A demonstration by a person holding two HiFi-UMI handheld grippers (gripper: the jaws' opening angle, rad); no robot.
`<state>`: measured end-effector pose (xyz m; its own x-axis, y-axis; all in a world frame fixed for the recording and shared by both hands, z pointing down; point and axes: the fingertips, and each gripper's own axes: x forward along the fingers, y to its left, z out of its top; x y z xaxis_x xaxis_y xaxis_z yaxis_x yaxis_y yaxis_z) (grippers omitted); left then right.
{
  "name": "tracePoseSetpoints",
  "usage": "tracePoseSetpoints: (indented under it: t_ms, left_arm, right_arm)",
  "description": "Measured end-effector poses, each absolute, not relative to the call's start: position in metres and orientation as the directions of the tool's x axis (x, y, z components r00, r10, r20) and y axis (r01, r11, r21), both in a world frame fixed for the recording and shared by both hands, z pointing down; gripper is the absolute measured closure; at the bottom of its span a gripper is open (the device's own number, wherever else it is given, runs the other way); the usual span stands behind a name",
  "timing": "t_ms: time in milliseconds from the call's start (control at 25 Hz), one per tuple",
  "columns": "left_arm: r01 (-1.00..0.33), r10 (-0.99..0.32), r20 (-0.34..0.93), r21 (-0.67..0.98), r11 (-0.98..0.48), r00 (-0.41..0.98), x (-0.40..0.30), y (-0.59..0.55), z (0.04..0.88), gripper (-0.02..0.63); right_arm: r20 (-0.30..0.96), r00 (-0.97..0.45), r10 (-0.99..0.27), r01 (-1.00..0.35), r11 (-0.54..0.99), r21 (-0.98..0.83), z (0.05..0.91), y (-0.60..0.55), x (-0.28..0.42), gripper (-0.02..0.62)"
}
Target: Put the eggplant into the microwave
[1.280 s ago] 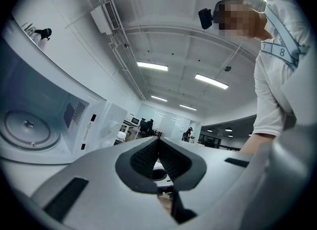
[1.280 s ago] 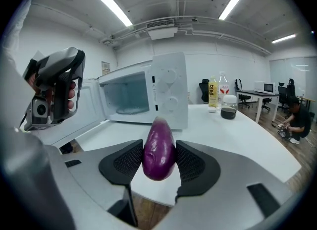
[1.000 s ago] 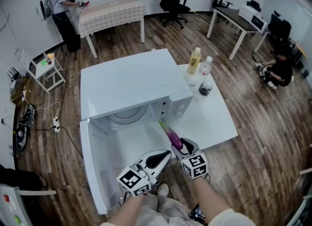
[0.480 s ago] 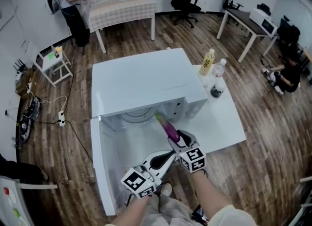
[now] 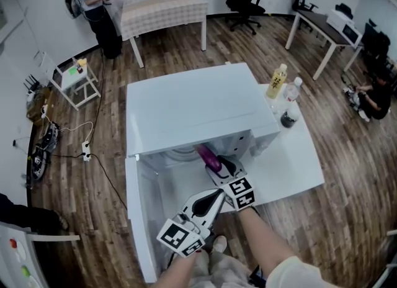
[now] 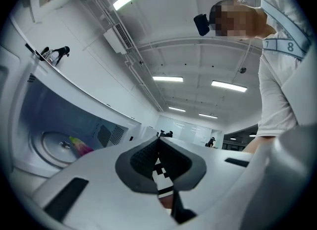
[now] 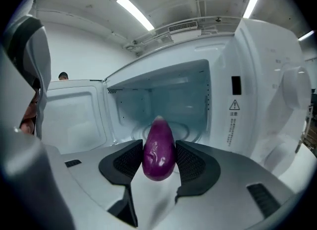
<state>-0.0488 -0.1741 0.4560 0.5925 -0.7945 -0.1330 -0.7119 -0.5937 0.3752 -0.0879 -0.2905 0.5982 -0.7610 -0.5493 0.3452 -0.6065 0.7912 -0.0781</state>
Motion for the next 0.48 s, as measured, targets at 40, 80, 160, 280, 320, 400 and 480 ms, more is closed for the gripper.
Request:
tracePoseSetpoints:
  t_ms: [40, 80, 160, 280, 320, 400, 480]
  left_arm:
    - [-0.721, -0.806, -0.137, 0.381, -0.579, 0.575, -0.054, -0.176, 0.455, 0.604]
    - [-0.727, -0.816, -0.142, 0.387, -0.567, 0.560, -0.058, -0.177, 0.454, 0.604]
    - [-0.734, -0.826, -0.146, 0.394, -0.554, 0.545, -0.063, -0.178, 0.454, 0.604]
    - [-0.735, -0.829, -0.141, 0.399, -0.548, 0.541, -0.065, -0.177, 0.456, 0.604]
    - [-0.735, -0.829, -0.139, 0.400, -0.547, 0.542, -0.066, -0.176, 0.457, 0.604]
    - [-0.733, -0.828, -0.137, 0.402, -0.548, 0.544, -0.067, -0.175, 0.459, 0.604]
    - [-0.732, -0.826, -0.135, 0.403, -0.550, 0.547, -0.068, -0.175, 0.460, 0.604]
  right_arm:
    - [0.345, -0.764, -0.544, -0.602, 0.794, -0.082, 0.599, -0.293, -0.094, 0.368]
    - [0.346, -0.768, -0.539, -0.598, 0.797, -0.085, 0.600, -0.295, -0.100, 0.368]
    - [0.346, -0.774, -0.530, -0.589, 0.803, -0.089, 0.602, -0.300, -0.111, 0.368]
    - [0.352, -0.779, -0.519, -0.580, 0.810, -0.089, 0.603, -0.308, -0.124, 0.368]
    - [0.354, -0.780, -0.516, -0.577, 0.812, -0.088, 0.603, -0.311, -0.128, 0.368]
    - [0.358, -0.783, -0.509, -0.571, 0.817, -0.086, 0.605, -0.316, -0.136, 0.368]
    - [0.364, -0.785, -0.502, -0.564, 0.822, -0.081, 0.607, -0.321, -0.143, 0.368]
